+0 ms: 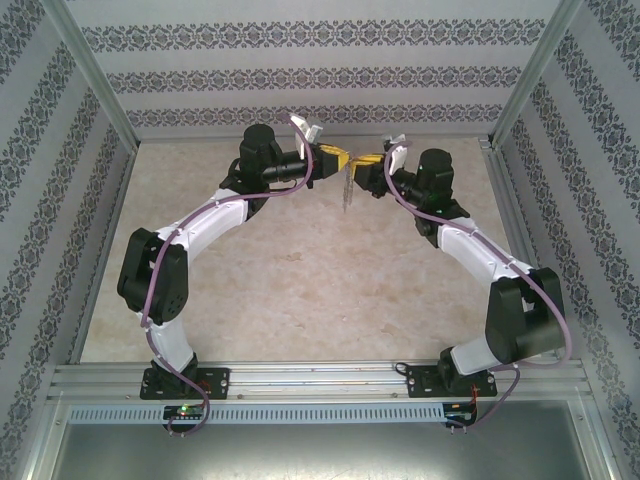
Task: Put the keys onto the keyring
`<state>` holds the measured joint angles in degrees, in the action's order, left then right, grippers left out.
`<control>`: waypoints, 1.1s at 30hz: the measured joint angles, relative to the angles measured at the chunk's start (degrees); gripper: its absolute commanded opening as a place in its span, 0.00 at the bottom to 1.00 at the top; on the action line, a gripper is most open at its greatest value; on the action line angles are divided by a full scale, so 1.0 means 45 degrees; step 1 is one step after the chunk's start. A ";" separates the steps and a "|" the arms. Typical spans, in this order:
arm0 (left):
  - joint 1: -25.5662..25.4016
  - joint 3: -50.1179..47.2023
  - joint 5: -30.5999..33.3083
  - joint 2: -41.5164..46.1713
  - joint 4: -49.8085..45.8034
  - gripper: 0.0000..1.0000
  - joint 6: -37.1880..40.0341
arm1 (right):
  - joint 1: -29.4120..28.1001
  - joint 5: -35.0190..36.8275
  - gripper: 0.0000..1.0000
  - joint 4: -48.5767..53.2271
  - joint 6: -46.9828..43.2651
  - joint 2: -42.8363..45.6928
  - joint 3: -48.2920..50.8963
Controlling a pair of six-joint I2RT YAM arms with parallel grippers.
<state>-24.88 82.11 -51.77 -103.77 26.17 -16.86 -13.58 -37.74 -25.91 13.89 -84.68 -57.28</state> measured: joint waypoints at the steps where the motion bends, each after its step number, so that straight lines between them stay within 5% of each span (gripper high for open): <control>1: -0.0010 0.0000 0.0000 0.0000 -0.0019 0.00 0.0005 | 0.0039 -0.0039 0.26 -0.0015 0.0000 0.0000 0.0000; 19: -0.0039 0.0092 0.0049 0.0000 -0.0044 0.00 0.0044 | 0.0083 -0.0495 0.01 -0.0005 0.0175 0.0262 0.0005; 33: -0.0044 0.0228 -0.0010 0.0000 -0.0957 0.00 0.0670 | 0.0165 -0.0491 0.00 0.0680 -0.0131 0.0622 -0.0053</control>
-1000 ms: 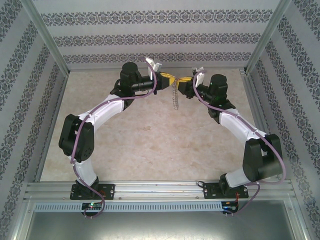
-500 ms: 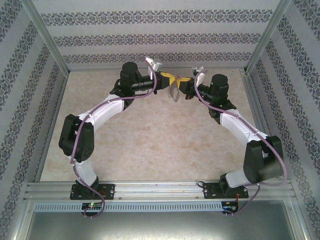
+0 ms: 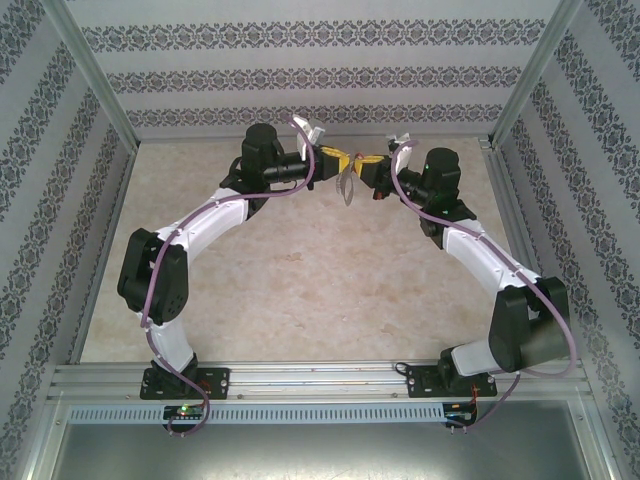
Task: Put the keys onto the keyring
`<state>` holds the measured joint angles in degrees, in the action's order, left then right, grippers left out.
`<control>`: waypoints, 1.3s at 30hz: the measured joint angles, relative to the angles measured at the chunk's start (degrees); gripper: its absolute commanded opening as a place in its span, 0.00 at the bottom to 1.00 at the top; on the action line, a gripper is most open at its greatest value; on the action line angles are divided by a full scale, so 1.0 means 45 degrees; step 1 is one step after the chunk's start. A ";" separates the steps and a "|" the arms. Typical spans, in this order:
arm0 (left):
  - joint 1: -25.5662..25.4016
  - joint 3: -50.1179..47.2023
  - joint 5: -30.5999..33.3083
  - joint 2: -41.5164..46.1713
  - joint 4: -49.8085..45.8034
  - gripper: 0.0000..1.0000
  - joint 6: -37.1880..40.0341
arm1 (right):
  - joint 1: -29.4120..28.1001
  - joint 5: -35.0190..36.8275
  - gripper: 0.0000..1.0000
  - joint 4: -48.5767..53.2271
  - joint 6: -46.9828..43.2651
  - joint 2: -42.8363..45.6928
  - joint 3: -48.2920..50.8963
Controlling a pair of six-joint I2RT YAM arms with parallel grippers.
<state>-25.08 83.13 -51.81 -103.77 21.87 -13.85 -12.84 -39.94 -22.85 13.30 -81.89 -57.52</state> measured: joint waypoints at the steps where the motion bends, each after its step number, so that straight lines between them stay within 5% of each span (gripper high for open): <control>1: 0.0000 0.0039 0.0000 0.0000 -0.0131 0.00 0.0087 | 0.0000 0.0000 0.00 0.0107 -0.0044 0.0005 -0.0029; 39: -0.0019 0.0452 -0.0087 0.0000 -0.1088 0.00 0.0675 | 0.0000 0.0000 0.00 0.1763 -0.0816 -0.0073 -0.0831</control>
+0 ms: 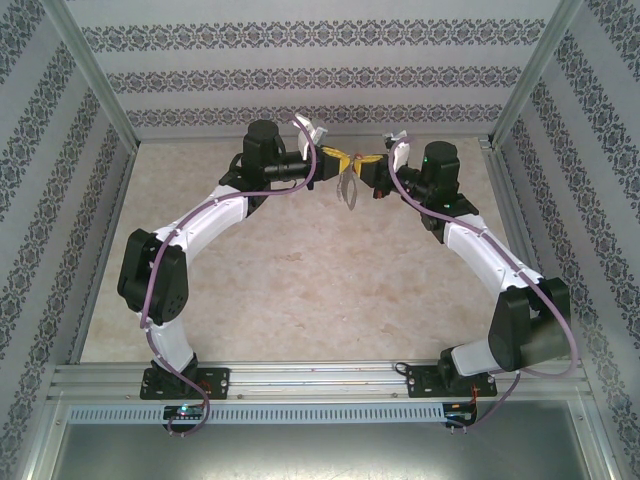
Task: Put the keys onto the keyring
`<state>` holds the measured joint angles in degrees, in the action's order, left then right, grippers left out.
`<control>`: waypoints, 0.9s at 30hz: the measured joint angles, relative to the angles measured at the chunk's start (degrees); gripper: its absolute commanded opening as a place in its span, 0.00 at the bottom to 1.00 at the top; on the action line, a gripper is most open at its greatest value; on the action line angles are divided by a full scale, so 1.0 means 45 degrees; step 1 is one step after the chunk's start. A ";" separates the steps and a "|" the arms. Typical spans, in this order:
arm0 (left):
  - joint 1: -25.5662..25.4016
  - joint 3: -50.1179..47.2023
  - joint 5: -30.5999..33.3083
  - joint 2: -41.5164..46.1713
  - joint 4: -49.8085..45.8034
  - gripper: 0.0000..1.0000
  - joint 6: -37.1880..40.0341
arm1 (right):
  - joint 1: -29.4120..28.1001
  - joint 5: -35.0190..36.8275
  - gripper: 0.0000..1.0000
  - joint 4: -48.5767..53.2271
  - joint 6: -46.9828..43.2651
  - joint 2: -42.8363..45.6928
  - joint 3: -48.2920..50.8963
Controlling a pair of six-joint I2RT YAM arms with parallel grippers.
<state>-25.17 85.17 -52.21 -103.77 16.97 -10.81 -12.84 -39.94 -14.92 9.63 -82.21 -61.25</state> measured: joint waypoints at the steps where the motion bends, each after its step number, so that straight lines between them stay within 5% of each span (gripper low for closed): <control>1: 0.0000 0.0000 0.0000 0.0000 -0.0015 0.00 0.0019 | 0.0029 -0.0005 0.00 0.0005 -0.0010 0.0005 0.0000; 27: -0.0083 0.0160 0.0053 0.0000 -0.0097 0.00 0.0083 | 0.0044 -0.0146 0.00 0.0053 -0.0117 0.0039 -0.0369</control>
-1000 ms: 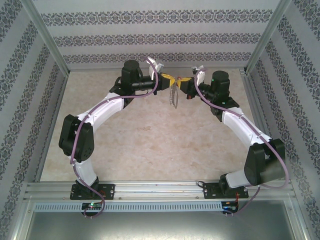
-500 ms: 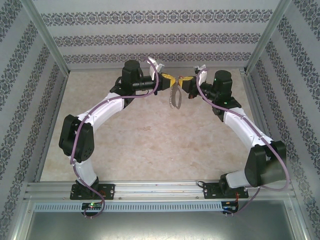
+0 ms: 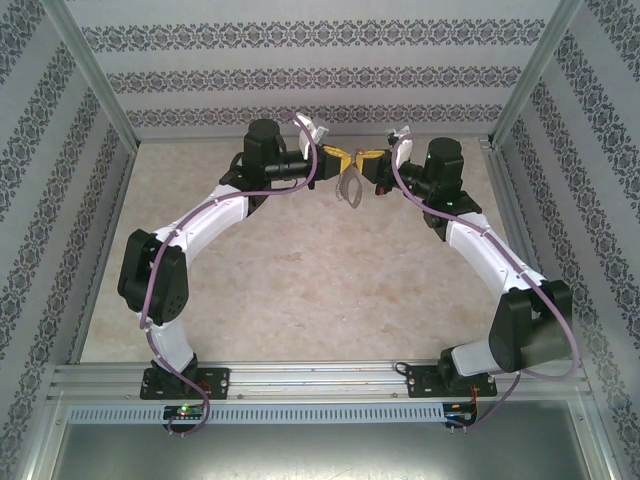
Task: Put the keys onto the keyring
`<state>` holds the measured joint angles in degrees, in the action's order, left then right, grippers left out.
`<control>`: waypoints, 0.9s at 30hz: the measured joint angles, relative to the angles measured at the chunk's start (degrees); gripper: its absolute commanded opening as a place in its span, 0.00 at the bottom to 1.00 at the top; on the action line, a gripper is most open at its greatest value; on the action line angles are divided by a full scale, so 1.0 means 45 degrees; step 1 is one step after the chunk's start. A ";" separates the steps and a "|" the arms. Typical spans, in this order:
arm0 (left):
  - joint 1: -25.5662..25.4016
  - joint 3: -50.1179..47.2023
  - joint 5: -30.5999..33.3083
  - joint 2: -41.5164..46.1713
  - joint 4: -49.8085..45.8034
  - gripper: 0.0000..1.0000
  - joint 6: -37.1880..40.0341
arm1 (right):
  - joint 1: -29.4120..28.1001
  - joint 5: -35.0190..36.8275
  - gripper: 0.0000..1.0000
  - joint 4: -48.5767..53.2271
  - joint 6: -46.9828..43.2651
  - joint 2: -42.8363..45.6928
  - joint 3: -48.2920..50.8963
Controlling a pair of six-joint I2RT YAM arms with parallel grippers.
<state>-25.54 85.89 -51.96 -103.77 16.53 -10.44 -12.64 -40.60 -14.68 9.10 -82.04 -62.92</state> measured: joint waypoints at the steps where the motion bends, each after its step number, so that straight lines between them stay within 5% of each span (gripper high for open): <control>1: 0.0000 0.0005 0.0005 0.0000 -0.0005 0.00 0.0000 | -0.0005 0.0000 0.00 0.0005 -0.0015 -0.0024 -0.0019; 27: -0.0146 0.0160 0.0194 0.0000 -0.0170 0.00 0.0112 | 0.0413 -0.0165 0.00 0.0078 -0.0010 0.0306 0.0262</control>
<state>-26.20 86.61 -51.09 -103.77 15.77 -9.93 -10.79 -41.34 -14.33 9.06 -80.66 -61.73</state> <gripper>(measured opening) 0.049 0.060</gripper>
